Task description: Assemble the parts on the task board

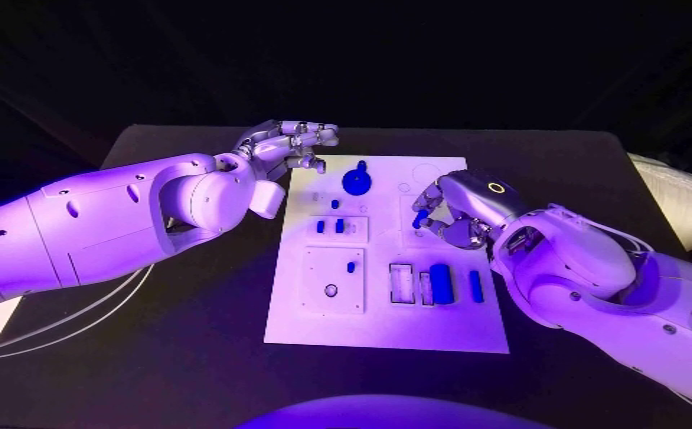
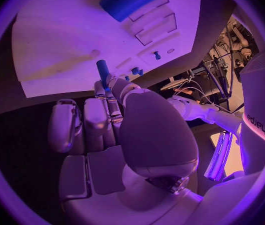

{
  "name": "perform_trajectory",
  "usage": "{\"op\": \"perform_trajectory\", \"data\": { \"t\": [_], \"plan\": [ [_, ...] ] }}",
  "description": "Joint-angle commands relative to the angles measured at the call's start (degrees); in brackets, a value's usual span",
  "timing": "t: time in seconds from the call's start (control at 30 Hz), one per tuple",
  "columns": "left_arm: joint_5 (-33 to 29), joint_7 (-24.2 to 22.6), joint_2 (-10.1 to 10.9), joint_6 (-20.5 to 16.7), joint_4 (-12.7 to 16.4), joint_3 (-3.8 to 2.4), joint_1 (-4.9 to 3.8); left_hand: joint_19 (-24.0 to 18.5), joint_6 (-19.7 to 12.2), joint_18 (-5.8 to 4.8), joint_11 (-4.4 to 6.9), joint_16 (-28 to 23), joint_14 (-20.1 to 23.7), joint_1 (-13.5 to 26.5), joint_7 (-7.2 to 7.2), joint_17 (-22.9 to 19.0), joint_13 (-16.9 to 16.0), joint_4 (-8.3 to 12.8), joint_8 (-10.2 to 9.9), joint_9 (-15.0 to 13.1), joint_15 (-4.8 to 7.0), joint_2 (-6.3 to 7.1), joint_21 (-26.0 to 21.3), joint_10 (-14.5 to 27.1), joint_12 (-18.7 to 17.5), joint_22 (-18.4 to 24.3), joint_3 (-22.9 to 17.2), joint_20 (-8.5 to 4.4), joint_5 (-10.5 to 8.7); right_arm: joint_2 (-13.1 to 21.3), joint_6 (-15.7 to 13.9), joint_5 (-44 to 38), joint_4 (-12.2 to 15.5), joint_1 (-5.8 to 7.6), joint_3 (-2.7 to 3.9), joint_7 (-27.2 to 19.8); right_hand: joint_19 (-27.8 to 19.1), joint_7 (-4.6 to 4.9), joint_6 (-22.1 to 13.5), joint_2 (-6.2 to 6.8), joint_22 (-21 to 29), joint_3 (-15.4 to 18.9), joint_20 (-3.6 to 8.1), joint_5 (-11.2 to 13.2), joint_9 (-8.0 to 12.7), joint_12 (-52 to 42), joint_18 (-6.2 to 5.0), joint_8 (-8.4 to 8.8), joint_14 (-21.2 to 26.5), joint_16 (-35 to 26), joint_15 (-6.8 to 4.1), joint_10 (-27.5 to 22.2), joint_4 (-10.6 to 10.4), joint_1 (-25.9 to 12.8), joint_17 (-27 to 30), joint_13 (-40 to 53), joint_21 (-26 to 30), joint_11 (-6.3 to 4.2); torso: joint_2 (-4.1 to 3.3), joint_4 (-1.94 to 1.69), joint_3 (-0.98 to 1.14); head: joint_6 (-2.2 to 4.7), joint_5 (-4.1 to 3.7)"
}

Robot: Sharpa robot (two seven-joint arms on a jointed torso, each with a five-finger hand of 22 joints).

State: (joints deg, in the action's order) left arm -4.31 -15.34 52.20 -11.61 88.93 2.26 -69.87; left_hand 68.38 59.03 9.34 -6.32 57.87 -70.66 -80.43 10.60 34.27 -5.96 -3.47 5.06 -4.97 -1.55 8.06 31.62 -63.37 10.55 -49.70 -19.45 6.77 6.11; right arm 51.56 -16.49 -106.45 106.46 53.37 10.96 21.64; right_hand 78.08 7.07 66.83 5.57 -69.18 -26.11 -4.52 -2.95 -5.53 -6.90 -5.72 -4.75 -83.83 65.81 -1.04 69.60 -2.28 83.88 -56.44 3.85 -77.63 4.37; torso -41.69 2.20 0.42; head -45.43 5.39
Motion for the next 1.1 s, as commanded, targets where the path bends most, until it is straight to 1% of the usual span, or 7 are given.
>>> {"op": "perform_trajectory", "data": {
  "t": [0.03,0.17,0.37,0.53,0.9,1.0,1.1],
  "plan": [
    [0.2,-0.2,0.0,0.6,0.1,-0.03,0.02,0.1,-0.4,1.09,-0.17,0.0,0.5,0.1,0.11,-0.1,0.0,0.0,0.2,0.1,0.01,-0.54,-0.2,0.4,0.4,0.1,0.4,0.44,-0.09,1.2,-2.9,0.5,1.7,0.09,0.27,0.3,0.4,0.02,0.4,-0.25,-0.1,-0.2,-0.12,-0.2,-0.1,-0.2,1.07,-0.18,-1.3,0.2,-0.4,1.7,0.0,0.9,-0.1,0.3,-0.2,-1.17,-0.04,-0.01,0.08,0.01,0.1],
    [0.2,-0.3,0.0,0.5,0.1,-0.04,0.05,0.1,-0.4,1.09,-0.17,0.0,0.5,0.1,0.11,-0.1,0.0,0.0,0.2,0.1,0.01,-0.54,-0.2,0.4,0.4,0.1,0.4,0.44,-0.09,2.1,-3.1,2.0,4.2,0.08,0.55,0.2,0.4,0.04,0.5,-0.15,-0.1,-0.3,-0.11,-0.1,-0.1,-0.2,1.07,-0.19,-1.3,0.3,-0.4,1.7,0.0,0.8,-0.1,0.3,-0.2,-1.16,-0.02,0.2,0.05,-0.04,0.26],
    [0.2,-0.6,-0.2,0.5,-0.2,-0.05,0.11,0.1,-0.4,1.09,-0.18,0.1,0.5,0.1,0.12,-0.1,-0.1,-0.1,0.2,0.1,0.0,-0.64,-0.3,0.4,0.4,0.1,0.5,0.45,-0.1,0.9,-4.0,4.2,6.2,-0.7,0.63,-0.8,0.4,0.06,0.5,-0.13,-0.1,-0.3,-0.11,-0.2,-0.1,-0.1,1.07,-0.17,-1.3,0.3,-0.4,1.7,0.0,0.8,-0.1,0.3,-0.2,-1.15,0.03,-0.16,0.01,-0.01,0.58],
    [0.0,-0.8,-0.4,0.6,-0.4,-0.05,0.18,0.1,-0.4,1.09,-0.18,0.1,0.5,0.1,0.12,-0.1,-0.1,-0.1,0.2,0.1,0.0,-0.64,-0.3,0.4,0.4,0.1,0.5,0.45,-0.1,-2.7,-3.7,4.6,6.7,-2.36,0.49,-1.9,0.3,0.24,0.2,-0.11,0.0,-0.7,-0.14,-0.3,-0.1,0.2,1.06,0.05,-1.3,0.4,-0.32,1.5,0.2,0.8,-0.1,0.2,-0.2,-1.0,0.01,-0.1,0.06,-0.31,1.73],
    [-0.1,-0.8,-0.5,0.6,-0.4,-0.06,0.33,0.1,-0.4,1.09,-0.18,0.1,0.5,0.2,0.11,0.0,-0.1,-0.1,0.3,0.1,-0.01,-0.7,-0.3,0.4,0.5,0.1,0.6,0.46,-0.1,-10.3,-1.1,4.6,3.6,-4.33,-1.82,-4.2,0.1,0.44,0.1,-0.08,0.3,-1.1,-0.21,-0.5,0.0,0.6,0.99,0.26,-1.3,0.4,-0.2,1.4,0.4,0.6,0.0,0.2,-0.1,-0.84,-0.11,-0.07,-0.05,-0.7,2.51],
    [-0.1,-0.8,-0.6,0.6,-0.4,-0.07,0.34,0.1,-0.4,1.09,-0.18,0.1,0.5,0.2,0.11,0.0,-0.1,-0.1,0.3,0.1,-0.01,-0.7,-0.3,0.4,0.5,0.1,0.6,0.46,-0.1,-11.4,-0.4,4.6,2.5,-4.64,-2.38,-4.5,0.1,0.45,0.1,-0.08,0.3,-1.1,-0.22,-0.5,0.0,0.6,0.98,0.28,-1.3,0.3,-0.19,1.4,0.5,0.6,0.0,0.2,-0.1,-0.83,-0.09,-0.18,-0.05,-0.59,2.27],
    [-0.1,-0.8,-0.7,0.7,-0.5,-0.07,0.34,0.1,-0.4,1.09,-0.18,0.1,0.5,0.2,0.11,0.0,-0.1,-0.1,0.3,0.1,-0.01,-0.7,-0.3,0.4,0.5,0.1,0.6,0.46,-0.1,-12.2,0.3,4.6,1.5,-4.88,-2.83,-4.7,0.1,0.46,0.0,-0.09,0.3,-1.1,-0.22,-0.5,0.0,0.7,0.97,0.28,-1.3,0.3,-0.19,1.4,0.5,0.6,0.0,0.2,0.0,-0.82,-0.07,-0.04,-0.05,-0.54,2.21]
  ]
}}
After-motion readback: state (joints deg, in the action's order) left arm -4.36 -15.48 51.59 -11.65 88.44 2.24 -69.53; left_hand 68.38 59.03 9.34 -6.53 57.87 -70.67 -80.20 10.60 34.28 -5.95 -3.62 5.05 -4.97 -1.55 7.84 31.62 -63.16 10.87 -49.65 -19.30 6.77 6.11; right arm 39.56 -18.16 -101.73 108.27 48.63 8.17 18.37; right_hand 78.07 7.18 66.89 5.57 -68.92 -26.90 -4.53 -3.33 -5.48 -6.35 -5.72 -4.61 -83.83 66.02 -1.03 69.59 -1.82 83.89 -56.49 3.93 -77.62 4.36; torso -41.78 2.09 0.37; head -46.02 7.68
